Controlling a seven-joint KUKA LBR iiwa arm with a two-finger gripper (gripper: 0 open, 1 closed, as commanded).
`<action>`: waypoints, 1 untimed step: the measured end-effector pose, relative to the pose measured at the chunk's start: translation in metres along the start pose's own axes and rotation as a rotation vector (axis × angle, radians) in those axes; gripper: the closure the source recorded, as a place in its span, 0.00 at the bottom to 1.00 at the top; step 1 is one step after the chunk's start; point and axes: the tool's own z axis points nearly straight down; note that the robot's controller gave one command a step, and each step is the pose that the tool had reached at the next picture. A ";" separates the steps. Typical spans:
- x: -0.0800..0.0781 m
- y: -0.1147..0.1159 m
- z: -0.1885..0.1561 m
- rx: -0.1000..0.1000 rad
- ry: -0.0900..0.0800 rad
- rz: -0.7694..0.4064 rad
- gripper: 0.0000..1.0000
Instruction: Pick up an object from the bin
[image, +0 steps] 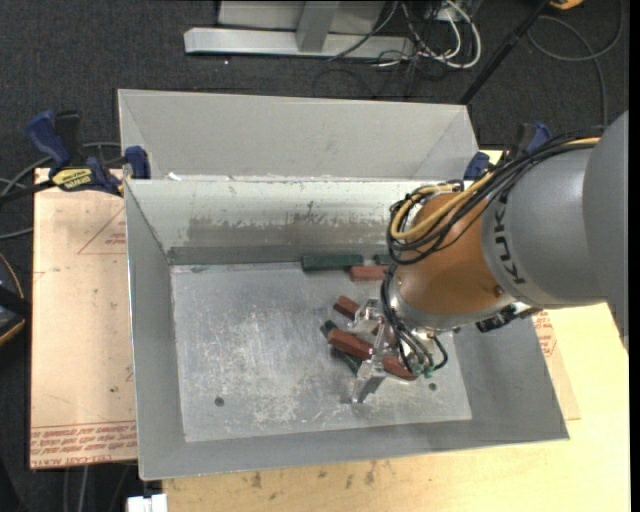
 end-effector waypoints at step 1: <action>-0.009 -0.002 0.022 -0.003 -0.008 -0.043 0.00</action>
Offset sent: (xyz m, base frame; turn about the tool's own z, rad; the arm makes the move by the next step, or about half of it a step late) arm 0.0091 0.0148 -0.0197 0.0428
